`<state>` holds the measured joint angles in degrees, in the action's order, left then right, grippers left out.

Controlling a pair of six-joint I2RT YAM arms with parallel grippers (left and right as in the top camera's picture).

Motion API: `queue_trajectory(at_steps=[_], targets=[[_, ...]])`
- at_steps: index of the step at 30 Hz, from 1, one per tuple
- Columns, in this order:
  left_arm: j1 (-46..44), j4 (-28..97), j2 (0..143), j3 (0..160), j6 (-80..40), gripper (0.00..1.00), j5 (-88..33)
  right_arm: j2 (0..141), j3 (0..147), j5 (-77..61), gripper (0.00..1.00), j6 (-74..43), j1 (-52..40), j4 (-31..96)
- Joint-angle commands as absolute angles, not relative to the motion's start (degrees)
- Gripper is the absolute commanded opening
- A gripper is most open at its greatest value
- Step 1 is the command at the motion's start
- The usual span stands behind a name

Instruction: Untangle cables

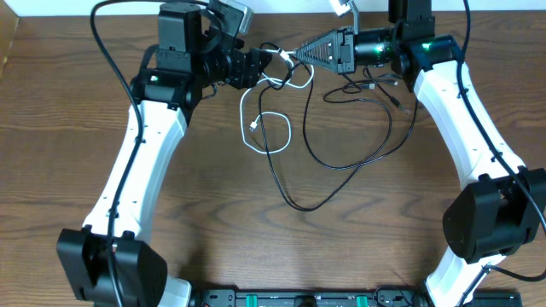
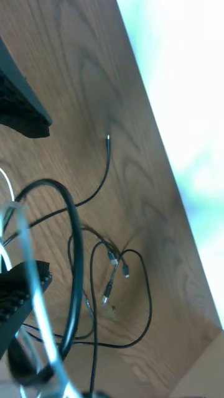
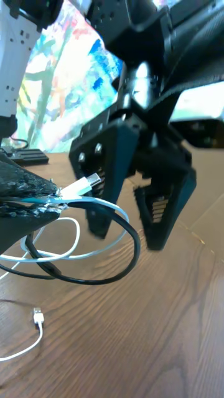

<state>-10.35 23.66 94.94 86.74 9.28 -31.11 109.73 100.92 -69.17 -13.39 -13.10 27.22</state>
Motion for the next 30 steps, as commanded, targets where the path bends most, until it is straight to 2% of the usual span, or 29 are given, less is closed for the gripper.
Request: queue_trajectory(at_steps=[1,7,11,13,14,17,27,30], targets=[[-11.73,22.92,97.43,87.11,10.04,0.66,-30.55,107.9,101.25,-71.55,0.01,-13.26,-13.28,27.31],[-11.97,20.4,98.94,87.13,10.0,0.5,-30.55,107.9,101.25,-71.09,0.01,-13.23,-13.17,27.31],[-11.86,19.33,98.52,87.13,9.8,0.46,-30.52,107.9,101.25,-66.48,0.01,-13.26,-13.06,28.18],[-11.86,19.22,98.04,87.13,9.8,0.41,-30.52,107.9,101.25,-63.64,0.01,-13.26,-13.06,28.97],[-11.86,19.18,97.8,87.13,9.8,0.36,-30.52,107.9,101.25,-62.54,0.01,-13.23,-13.06,29.36],[-11.86,19.14,96.71,87.13,9.78,0.09,-30.52,107.9,101.25,-60.69,0.01,-13.28,-13.06,29.65],[-11.27,18.81,93.71,87.13,5.63,0.07,-30.33,107.9,101.25,-60.29,0.01,-14.15,-13.06,29.63],[-10.35,17.3,92.88,87.15,3.18,0.07,-30.33,107.92,101.25,-54.41,0.05,-14.15,-13.06,30.81]])
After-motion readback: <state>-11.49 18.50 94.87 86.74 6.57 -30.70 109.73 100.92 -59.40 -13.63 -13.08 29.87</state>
